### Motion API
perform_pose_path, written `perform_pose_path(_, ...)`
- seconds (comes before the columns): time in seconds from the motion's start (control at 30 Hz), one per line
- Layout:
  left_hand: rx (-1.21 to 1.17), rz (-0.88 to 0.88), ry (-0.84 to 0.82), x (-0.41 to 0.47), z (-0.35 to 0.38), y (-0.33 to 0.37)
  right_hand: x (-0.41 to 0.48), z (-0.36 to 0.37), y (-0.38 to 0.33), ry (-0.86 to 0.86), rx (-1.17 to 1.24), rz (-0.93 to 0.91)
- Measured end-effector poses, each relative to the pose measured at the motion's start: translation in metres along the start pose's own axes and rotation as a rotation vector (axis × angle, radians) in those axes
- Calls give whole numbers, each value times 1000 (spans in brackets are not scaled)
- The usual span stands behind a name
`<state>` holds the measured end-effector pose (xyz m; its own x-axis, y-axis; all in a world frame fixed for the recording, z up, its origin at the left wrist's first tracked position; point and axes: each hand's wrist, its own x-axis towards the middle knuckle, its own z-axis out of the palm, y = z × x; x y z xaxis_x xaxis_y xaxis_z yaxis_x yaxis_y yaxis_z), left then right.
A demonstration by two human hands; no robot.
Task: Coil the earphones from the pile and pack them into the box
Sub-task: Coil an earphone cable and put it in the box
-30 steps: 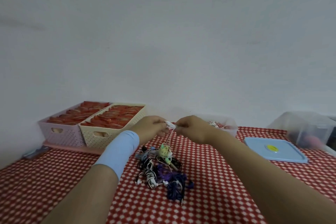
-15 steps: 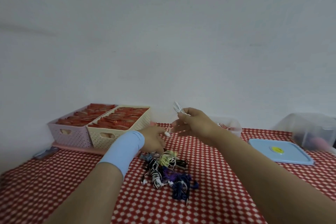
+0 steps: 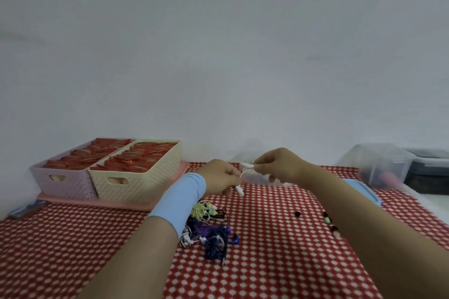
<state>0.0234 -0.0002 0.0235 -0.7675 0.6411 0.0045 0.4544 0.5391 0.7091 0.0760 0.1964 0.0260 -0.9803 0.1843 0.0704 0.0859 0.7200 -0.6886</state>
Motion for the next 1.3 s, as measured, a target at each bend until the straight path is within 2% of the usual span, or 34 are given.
perform_pose_path(0.07, 5, 25, -93, 8, 23, 15, -12, -13, 26, 29, -10, 41)
perform_pose_path(0.2, -41, 71, -151, 24, 63, 30, -26, -24, 59, 55, -70, 74)
perform_pose_path(0.3, 89, 111, -178, 33, 82, 31, -29, -27, 79, 48, -150, 62)
perform_pose_path(0.53, 223, 23, -296, 36, 94, 26, -43, -52, 102, 65, -217, 88)
perform_pose_path(0.63, 167, 37, -265, 33, 102, 28, -54, -61, 112, 29, -266, 134)
perform_pose_path(0.73, 241, 100, -198, 30, 110, 27, -65, -59, 125, 10, -303, 196)
perform_pose_path(0.87, 178, 134, 37, 26, 114, 19, -70, -55, 138, 32, -335, 255)
perform_pose_path(0.93, 141, 160, 97, 24, 116, 16, -72, -57, 142, 24, -363, 286)
perform_pose_path(1.07, 182, 173, -35, 21, 120, 18, -81, -66, 139, -23, -396, 362)
perform_pose_path(1.17, 246, 154, -144, 18, 123, 18, -91, -71, 133, -123, -366, 402)
perform_pose_path(1.3, 271, 184, -124, 15, 124, 14, -95, -67, 131, -128, -276, 392)
